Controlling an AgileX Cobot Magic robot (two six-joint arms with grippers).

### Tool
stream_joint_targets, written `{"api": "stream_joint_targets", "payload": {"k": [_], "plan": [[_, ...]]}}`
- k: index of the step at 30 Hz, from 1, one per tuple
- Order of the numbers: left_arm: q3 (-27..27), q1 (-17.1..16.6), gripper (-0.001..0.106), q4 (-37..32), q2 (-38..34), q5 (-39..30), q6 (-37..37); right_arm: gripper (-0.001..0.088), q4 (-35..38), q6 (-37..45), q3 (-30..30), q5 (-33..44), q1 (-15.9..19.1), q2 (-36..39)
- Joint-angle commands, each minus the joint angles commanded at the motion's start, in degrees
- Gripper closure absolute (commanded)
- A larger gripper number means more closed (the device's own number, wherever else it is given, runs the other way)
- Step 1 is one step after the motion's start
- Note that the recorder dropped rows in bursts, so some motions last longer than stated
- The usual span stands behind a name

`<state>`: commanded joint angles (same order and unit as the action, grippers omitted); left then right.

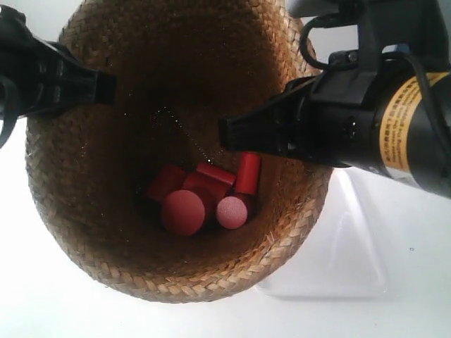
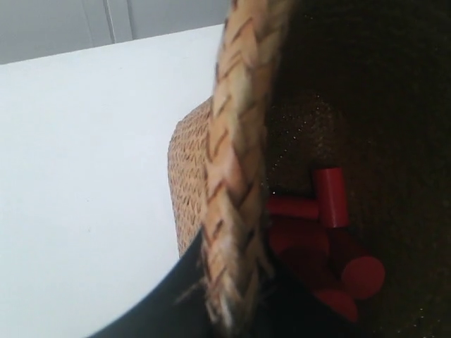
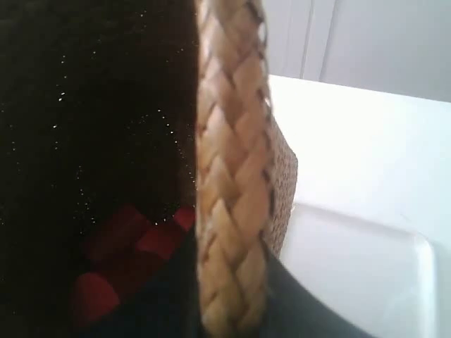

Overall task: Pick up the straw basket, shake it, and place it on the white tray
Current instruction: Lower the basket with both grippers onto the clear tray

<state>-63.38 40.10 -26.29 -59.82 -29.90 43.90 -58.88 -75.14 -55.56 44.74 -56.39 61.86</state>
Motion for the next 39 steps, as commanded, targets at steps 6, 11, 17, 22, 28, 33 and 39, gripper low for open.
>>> {"api": "stream_joint_targets", "payload": {"k": [6, 11, 17, 22, 28, 33, 39], "plan": [[-7.4, 0.0, 0.105, 4.8, -7.1, -4.4, -0.6, 0.0868, 9.3, 10.1, -5.2, 0.8, 4.8, 1.4], [-16.3, 0.0, 0.105, 12.6, -13.0, -10.2, -7.3, 0.0868, 18.9, 21.9, -11.4, 6.8, 10.0, 2.8], [-26.7, 0.0, 0.105, 12.7, -16.2, -14.8, -7.9, 0.0868, 24.6, 34.5, -19.5, 16.5, 16.5, 3.0], [-31.0, 0.0, 0.105, 13.0, -17.6, -18.0, -7.9, 0.0868, 29.4, 42.5, -24.0, 21.3, 20.3, 3.0], [-31.3, 0.0, 0.105, 12.8, -20.7, -18.4, -7.4, 0.0868, 31.4, 44.9, -24.4, 18.7, 24.2, 6.0], [-31.8, 0.0, 0.105, 13.6, -23.6, -21.1, -6.4, 0.0868, 36.4, 50.5, -24.4, 17.1, 27.3, 10.1], [-35.3, 0.0, 0.105, 13.5, -27.4, -21.5, -6.6, 0.0868, 37.0, 51.2, -24.5, 18.2, 31.3, 10.7]]}}
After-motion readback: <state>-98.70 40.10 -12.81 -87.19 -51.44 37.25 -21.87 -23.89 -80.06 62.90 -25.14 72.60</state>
